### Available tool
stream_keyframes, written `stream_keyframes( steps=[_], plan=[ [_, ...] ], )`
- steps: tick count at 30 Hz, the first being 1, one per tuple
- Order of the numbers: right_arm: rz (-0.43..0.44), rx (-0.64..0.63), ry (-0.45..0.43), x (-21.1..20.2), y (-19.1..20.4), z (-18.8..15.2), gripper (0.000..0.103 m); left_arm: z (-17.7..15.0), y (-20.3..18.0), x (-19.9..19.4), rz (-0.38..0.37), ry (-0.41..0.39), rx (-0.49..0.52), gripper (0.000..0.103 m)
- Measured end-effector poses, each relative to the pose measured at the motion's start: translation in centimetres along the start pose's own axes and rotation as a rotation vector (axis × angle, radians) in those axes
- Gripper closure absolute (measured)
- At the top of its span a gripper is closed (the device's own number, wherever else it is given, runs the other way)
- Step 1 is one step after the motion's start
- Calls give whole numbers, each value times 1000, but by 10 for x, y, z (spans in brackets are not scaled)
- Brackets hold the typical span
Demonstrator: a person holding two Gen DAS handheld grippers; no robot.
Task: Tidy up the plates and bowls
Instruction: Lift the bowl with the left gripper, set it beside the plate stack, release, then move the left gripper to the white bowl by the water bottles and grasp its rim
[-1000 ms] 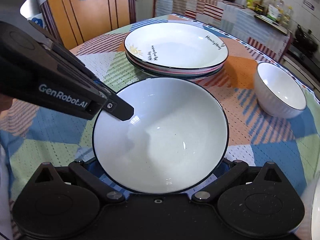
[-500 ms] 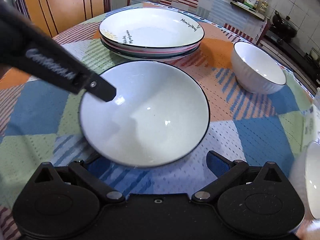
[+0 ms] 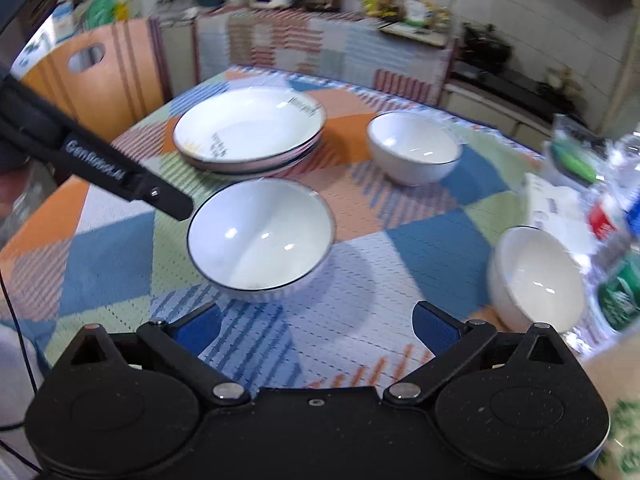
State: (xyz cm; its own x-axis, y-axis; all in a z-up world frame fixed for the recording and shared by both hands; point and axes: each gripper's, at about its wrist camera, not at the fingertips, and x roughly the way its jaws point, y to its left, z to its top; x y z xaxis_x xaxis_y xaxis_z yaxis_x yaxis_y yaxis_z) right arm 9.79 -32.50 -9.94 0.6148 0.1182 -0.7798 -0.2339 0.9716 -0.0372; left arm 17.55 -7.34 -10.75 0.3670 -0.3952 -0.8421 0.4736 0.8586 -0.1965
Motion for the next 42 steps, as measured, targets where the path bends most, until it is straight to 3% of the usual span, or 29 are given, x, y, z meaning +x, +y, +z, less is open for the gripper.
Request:
stream_keyframes(
  steps=[7,15,19,23,26,31,42],
  plan=[
    [-84,142,-121,-34,-22,-5,0,1,-24,-23,-36,-13,30,93],
    [-151,163,-148,-44,-31,-6,0,23,-47,-33,-99,12,44,89],
    [-197,191,-161,-43,-40,-7,0,42,-62,-30,-114,11,84,79],
    [-220,313,-179,-33,-61,-12,0,61,-77,-21,-135,1,105,60],
    [-231,446,-166,-16,-81,-19,0,69,-88,-7,-147,3,139,51],
    [-279,557,-168,8,-96,-18,1,79,-101,29,-153,10,153,46],
    [-414,462,-136,63,-94,-22,0,108,-136,127,-238,57,117,44]
  ],
)
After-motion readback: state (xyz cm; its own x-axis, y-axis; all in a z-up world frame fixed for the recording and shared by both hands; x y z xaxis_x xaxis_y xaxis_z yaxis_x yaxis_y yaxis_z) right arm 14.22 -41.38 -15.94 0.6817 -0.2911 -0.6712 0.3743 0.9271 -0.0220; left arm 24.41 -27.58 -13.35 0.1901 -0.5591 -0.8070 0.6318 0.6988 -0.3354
